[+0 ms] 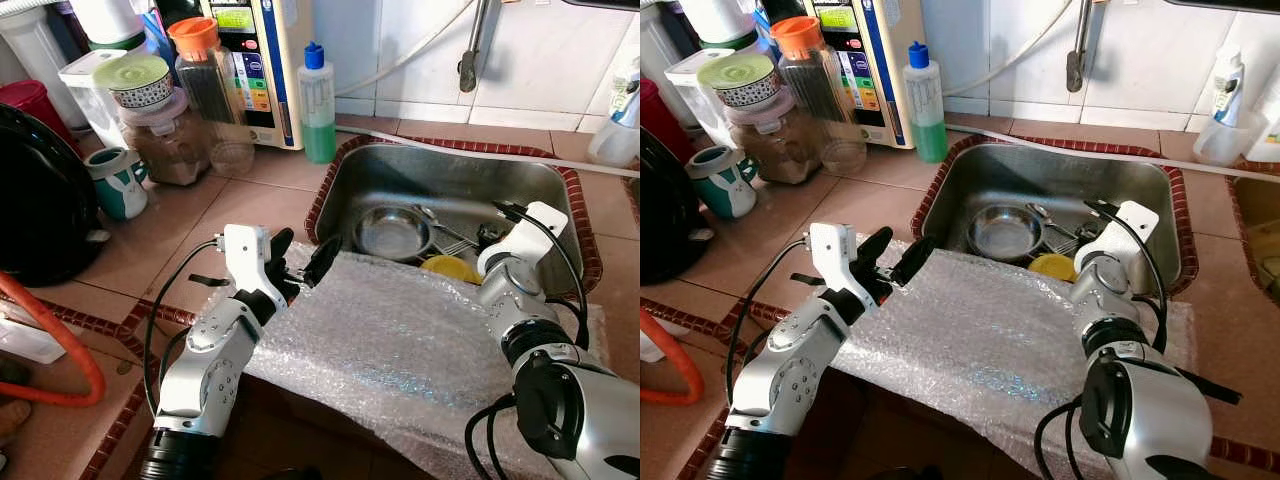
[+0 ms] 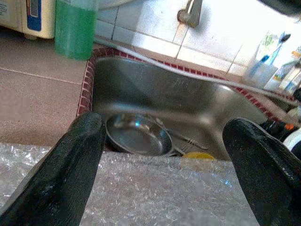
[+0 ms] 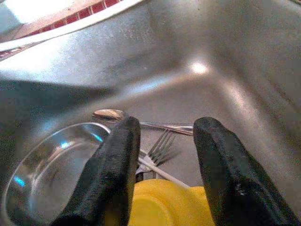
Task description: Kitchen organization
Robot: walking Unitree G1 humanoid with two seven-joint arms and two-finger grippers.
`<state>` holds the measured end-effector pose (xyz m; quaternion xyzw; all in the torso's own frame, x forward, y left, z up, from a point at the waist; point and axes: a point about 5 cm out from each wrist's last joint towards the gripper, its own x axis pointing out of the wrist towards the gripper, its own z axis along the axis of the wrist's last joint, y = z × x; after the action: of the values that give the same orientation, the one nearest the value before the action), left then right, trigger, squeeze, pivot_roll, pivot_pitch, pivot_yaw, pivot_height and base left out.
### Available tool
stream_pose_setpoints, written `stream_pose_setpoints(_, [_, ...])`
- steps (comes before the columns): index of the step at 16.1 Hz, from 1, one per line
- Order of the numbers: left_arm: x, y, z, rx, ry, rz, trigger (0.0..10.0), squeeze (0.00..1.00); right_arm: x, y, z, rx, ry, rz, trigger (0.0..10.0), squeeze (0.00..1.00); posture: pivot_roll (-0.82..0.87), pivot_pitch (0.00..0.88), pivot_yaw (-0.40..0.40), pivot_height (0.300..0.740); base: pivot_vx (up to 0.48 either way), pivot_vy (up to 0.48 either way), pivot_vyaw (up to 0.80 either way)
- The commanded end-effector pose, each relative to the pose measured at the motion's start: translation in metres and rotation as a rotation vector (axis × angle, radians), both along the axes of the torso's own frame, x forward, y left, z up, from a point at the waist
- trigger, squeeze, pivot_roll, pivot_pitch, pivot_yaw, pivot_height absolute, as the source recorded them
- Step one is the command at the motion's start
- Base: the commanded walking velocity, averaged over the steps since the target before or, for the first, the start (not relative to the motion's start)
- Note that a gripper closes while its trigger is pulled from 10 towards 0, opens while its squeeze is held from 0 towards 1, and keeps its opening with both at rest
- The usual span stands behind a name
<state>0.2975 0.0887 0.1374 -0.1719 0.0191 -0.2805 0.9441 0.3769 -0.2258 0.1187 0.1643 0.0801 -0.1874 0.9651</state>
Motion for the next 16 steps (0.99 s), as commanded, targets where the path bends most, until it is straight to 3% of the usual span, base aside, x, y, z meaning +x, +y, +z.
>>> stream_pose_setpoints(1, [0.000, 0.000, 0.000, 0.044, 0.001, -0.005, 10.0, 1.00, -0.004, 0.009, -0.014, 0.025, 0.036, 0.031, 10.0, 1.00, 0.12, 0.046, 0.134, 0.740, 0.000, 0.000, 0.00])
stream_pose_setpoints(4, [-0.001, -0.001, -0.004, 0.096, 0.005, -0.018, 10.0, 1.00, 0.001, 0.020, -0.004, -0.030, -0.018, 0.110, 10.0, 1.00, 0.10, 0.041, 0.128, 0.740, 0.000, 0.000, 0.00])
stream_pose_setpoints(6, [-0.002, -0.002, -0.007, 0.154, -0.003, -0.012, 10.0, 1.00, 0.003, 0.030, 0.003, -0.123, -0.080, 0.195, 10.0, 1.00, 0.10, 0.041, 0.124, 0.740, 0.000, 0.000, 0.00])
stream_pose_setpoints(7, [0.002, 0.002, -0.007, 0.199, -0.016, 0.088, 10.0, 1.00, 0.002, 0.030, 0.003, -0.084, -0.109, 0.193, 10.0, 1.00, 0.08, 0.038, 0.117, 0.740, 0.000, 0.000, 0.00])
stream_pose_setpoints(8, [0.006, 0.003, -0.008, 0.236, 0.004, 0.153, 10.0, 1.00, 0.001, 0.028, 0.007, -0.115, -0.142, 0.199, 10.0, 1.00, 0.08, 0.038, 0.117, 0.740, 0.000, 0.000, 0.00])
stream_pose_setpoints(9, [0.009, 0.002, -0.007, 0.250, -0.015, 0.176, 10.0, 0.46, -0.002, 0.025, 0.011, -0.166, -0.185, 0.209, 10.0, 1.00, 0.06, 0.035, 0.116, 0.740, 0.000, 0.000, 0.00])
stream_pose_setpoints(10, [0.009, 0.001, -0.006, 0.236, -0.014, 0.180, 10.0, 0.00, -0.006, 0.025, 0.014, -0.232, -0.219, 0.228, 10.0, 1.00, 0.06, 0.035, 0.116, 0.740, 0.000, 0.000, 0.00])
stream_pose_setpoints(14, [0.013, -0.002, -0.012, 0.260, -0.003, 0.217, 10.0, 0.00, -0.027, 0.037, 0.027, -0.442, -0.320, 0.321, 10.0, 1.00, 0.00, 0.023, 0.107, 0.740, 0.000, 0.000, 0.00])
stream_pose_setpoints(16, [0.015, -0.007, -0.014, 0.248, 0.008, 0.216, 10.0, 0.00, -0.038, 0.037, 0.032, -0.473, -0.332, 0.310, 10.0, 1.00, -0.02, 0.013, 0.081, 0.740, 0.000, 0.000, 0.00])
